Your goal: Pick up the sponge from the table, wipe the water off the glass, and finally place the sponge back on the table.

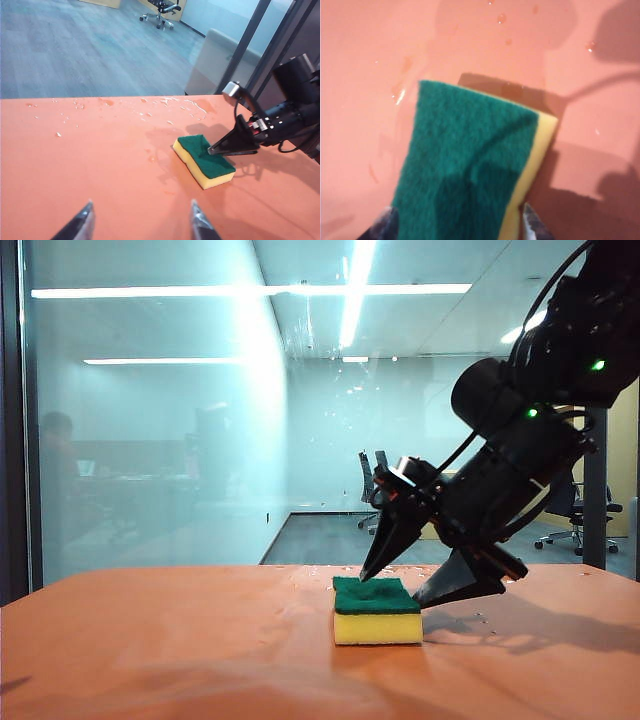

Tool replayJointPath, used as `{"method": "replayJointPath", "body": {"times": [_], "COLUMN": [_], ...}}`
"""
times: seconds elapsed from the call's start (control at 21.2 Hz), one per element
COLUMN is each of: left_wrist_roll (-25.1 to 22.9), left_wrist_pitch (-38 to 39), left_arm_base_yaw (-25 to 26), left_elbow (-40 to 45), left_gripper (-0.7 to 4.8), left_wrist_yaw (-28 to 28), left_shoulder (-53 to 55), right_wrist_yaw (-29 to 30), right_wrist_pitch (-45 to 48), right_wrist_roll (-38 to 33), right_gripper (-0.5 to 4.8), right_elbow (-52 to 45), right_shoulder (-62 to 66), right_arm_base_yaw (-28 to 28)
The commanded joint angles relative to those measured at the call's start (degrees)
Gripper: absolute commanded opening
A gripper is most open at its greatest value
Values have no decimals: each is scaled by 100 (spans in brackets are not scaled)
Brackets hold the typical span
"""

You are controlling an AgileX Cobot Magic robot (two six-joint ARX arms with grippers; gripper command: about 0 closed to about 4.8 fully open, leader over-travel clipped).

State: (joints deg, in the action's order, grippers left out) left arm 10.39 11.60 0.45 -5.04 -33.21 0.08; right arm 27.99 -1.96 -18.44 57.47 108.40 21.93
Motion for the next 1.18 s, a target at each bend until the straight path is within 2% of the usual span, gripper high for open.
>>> {"method": "replayJointPath", "body": {"times": [0.05,0.38,0.52,0.56,0.71,0.89,1.18], "left_wrist_roll": [11,11,9,11,11,11,11], "left_wrist_pitch": [-42,-46,-48,-46,-46,-48,-48], "left_arm_base_yaw": [-2,0,0,0,-2,-2,-2], "left_elbow": [-26,-26,-26,-26,-26,-26,-26], "left_gripper": [244,243,243,243,243,243,243], "left_wrist_yaw": [7,20,22,22,20,22,22], "left_shoulder": [7,7,7,7,7,7,7], "right_wrist_yaw": [-142,-601,-603,-603,-603,-603,-603], "right_wrist_pitch": [63,55,55,55,57,175,236], "right_wrist_roll": [-2,-2,-2,-2,0,2,7], "right_gripper": [315,306,238,237,104,10,-2], "right_elbow": [120,131,133,133,133,133,133], "right_shoulder": [146,313,376,385,391,391,389], "right_arm_base_yaw": [72,118,118,118,116,116,116]}}
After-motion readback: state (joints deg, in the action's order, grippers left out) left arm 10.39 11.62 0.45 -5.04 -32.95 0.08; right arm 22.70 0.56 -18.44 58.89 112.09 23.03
